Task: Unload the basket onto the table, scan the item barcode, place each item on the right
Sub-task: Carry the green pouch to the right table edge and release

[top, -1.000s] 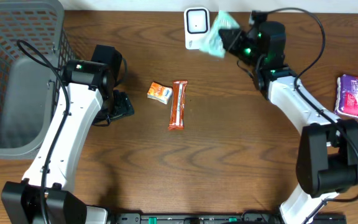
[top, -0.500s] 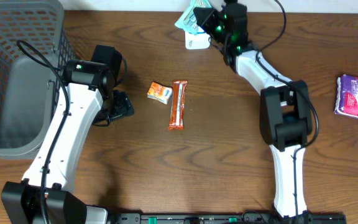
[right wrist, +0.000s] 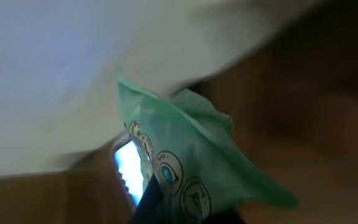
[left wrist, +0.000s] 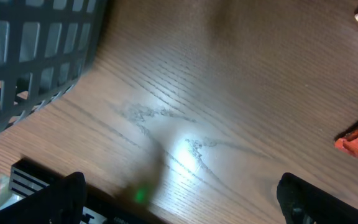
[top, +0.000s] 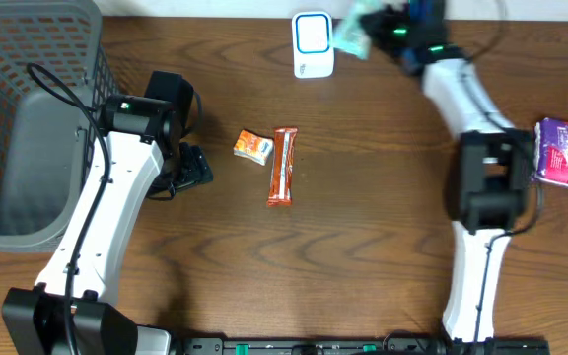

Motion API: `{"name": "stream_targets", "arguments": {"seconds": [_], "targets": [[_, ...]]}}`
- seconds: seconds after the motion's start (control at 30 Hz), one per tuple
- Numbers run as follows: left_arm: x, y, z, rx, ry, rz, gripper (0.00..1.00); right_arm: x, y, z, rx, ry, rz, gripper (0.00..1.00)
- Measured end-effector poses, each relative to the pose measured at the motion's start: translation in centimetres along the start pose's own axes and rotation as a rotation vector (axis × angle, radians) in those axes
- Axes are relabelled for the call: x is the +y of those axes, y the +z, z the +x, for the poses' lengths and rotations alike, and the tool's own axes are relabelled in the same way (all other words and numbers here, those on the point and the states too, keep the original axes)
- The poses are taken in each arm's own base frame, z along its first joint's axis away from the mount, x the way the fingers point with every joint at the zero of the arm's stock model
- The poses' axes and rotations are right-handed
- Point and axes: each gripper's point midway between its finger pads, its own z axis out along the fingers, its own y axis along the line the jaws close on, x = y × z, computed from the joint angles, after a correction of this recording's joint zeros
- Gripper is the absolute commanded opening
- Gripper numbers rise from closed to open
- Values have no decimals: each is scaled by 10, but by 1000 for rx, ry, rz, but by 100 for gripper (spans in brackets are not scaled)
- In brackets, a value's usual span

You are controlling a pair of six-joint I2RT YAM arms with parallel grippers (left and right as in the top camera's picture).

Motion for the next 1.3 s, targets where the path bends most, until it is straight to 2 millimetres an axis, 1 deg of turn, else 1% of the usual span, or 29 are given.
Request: {"name": "stream_targets", "arguments": {"seconds": [0.07, 0.13, 0.17, 0.2, 0.27, 0.3, 0.33, 0.4, 0.43, 0.47, 0.53, 0.63, 0.7, 0.73, 0.77, 0.87, 0.97, 1.0, 1.03, 1.07, 1.13, 1.17, 1.2, 1.27, 1.3], "targets": [[0, 0, 0, -1, 0, 1, 98, -40, -34, -21, 4, 34, 111, 1], [0, 0, 0, 0, 0, 0, 98, -76, -75, -48, -16, 60, 202, 1], [0, 0, 0, -1, 0, 0, 98, -89, -91, -56, -23, 70, 231, 1], [0, 0, 0, -1, 0, 1, 98, -110, -116, -71, -43, 81, 276, 5], [0, 0, 0, -1, 0, 0, 98, -133, -146, -84, -61, 102, 325, 19], [0, 0, 0, -1, 0, 0, 98, -146, -161, -89, -67, 117, 353, 28], [0, 0, 0, -1, 0, 1, 98, -160, -174, -91, -68, 135, 389, 40], [0, 0, 0, -1, 0, 0, 98, -191, -201, -91, -64, 182, 484, 88], [0, 0, 0, -1, 0, 0, 98, -204, -211, -88, -56, 201, 527, 99], [0, 0, 0, -1, 0, 1, 98, -215, -220, -85, -49, 219, 564, 99], [0, 0, 0, -1, -1, 0, 98, -230, -234, -82, -36, 225, 613, 99], [0, 0, 0, -1, 0, 1, 98, -236, -241, -78, -6, 205, 629, 99], [0, 0, 0, -1, 0, 0, 98, -232, -238, -75, 20, 177, 599, 99], [0, 0, 0, -1, 0, 1, 98, -222, -232, -72, 47, 145, 546, 99], [0, 0, 0, -1, 0, 1, 98, -220, -230, -71, 52, 141, 536, 99], [0, 0, 0, -1, 0, 1, 98, -189, -209, -59, 121, 80, 391, 98], [0, 0, 0, -1, 0, 1, 98, -153, -186, -35, 215, 39, 272, 95], [0, 0, 0, -1, 0, 1, 98, -133, -173, -16, 276, 22, 228, 95], [0, 0, 0, -1, 0, 0, 98, -117, -163, -2, 322, -3, 198, 95], [0, 0, 0, -1, 0, 1, 98, -101, -154, 20, 388, -28, 176, 94], [0, 0, 0, -1, 0, 1, 98, -74, -138, 54, 482, -93, 136, 95], [0, 0, 0, -1, 0, 1, 98, -58, -126, 77, 536, -140, 110, 95], [0, 0, 0, -1, 0, 0, 98, -48, -119, 92, 571, -170, 95, 95], [0, 0, 0, -1, 0, 1, 98, -25, -102, 134, 653, -242, 62, 88], [0, 0, 0, -1, 0, 0, 98, -15, -95, 157, 697, -277, 54, 78]]}}
